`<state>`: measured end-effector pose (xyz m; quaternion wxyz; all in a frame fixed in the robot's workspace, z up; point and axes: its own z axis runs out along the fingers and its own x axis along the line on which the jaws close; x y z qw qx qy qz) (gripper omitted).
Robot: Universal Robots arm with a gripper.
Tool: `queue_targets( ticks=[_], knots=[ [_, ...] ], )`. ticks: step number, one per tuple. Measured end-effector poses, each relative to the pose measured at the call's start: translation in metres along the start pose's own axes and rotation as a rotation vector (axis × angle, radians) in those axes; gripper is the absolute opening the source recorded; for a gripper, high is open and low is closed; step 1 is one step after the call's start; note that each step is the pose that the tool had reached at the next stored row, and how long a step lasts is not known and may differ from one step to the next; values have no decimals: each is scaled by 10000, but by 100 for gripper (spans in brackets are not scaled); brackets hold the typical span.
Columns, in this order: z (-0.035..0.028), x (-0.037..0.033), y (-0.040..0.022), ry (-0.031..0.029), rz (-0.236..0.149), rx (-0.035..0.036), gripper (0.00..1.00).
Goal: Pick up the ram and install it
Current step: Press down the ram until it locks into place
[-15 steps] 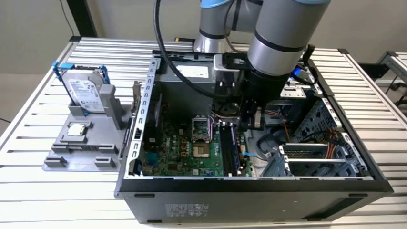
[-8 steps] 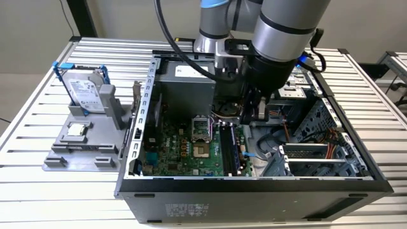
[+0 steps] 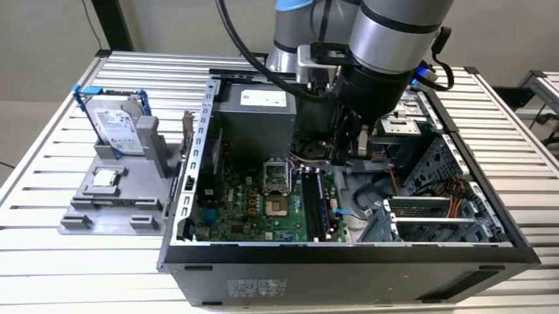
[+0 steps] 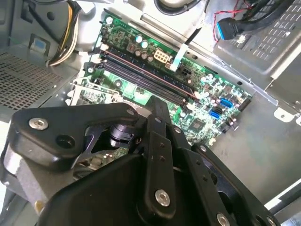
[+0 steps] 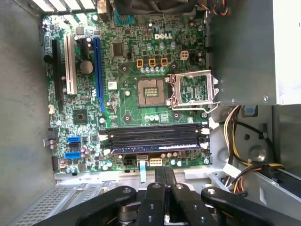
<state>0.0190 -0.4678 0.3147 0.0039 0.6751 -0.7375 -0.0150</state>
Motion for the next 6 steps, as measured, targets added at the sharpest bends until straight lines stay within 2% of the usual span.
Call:
queue_targets(
  ticks=[6],
  knots=[
    [-1,0,0,2,0,0,0]
  ],
)
